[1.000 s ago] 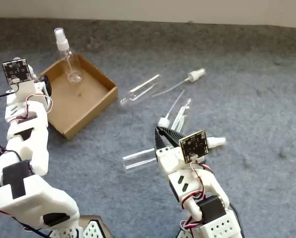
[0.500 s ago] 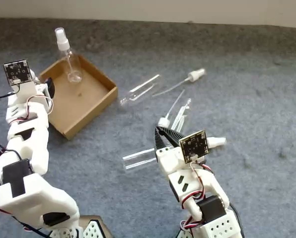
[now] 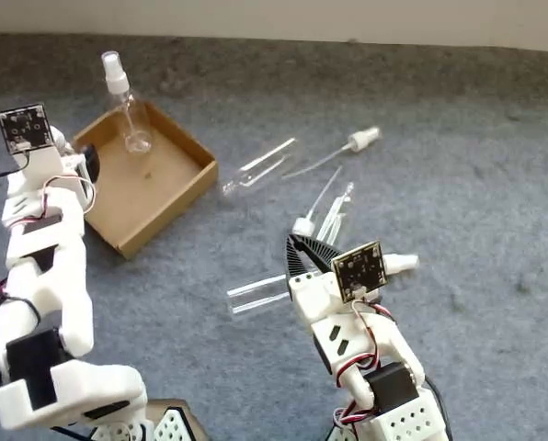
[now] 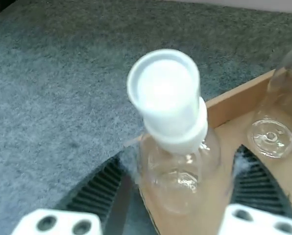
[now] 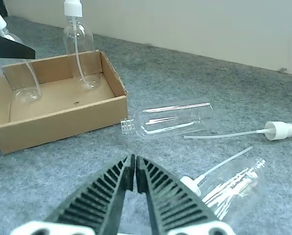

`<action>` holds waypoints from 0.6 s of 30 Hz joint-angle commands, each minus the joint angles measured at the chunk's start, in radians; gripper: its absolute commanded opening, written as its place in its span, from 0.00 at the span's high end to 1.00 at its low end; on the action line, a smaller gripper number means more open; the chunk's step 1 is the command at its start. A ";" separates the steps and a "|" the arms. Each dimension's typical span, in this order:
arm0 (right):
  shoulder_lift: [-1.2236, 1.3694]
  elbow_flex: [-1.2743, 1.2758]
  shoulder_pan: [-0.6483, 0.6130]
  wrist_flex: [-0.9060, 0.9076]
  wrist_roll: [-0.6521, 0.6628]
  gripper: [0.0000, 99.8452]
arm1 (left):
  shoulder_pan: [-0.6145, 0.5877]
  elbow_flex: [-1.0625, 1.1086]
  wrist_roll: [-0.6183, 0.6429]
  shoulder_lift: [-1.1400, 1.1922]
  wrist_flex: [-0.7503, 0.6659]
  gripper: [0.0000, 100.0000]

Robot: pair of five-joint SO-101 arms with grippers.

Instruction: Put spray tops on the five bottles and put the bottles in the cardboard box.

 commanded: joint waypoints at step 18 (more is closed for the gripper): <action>-0.001 0.134 0.015 0.005 0.006 1.00 | 0.005 -0.010 -0.011 -0.596 0.772 0.74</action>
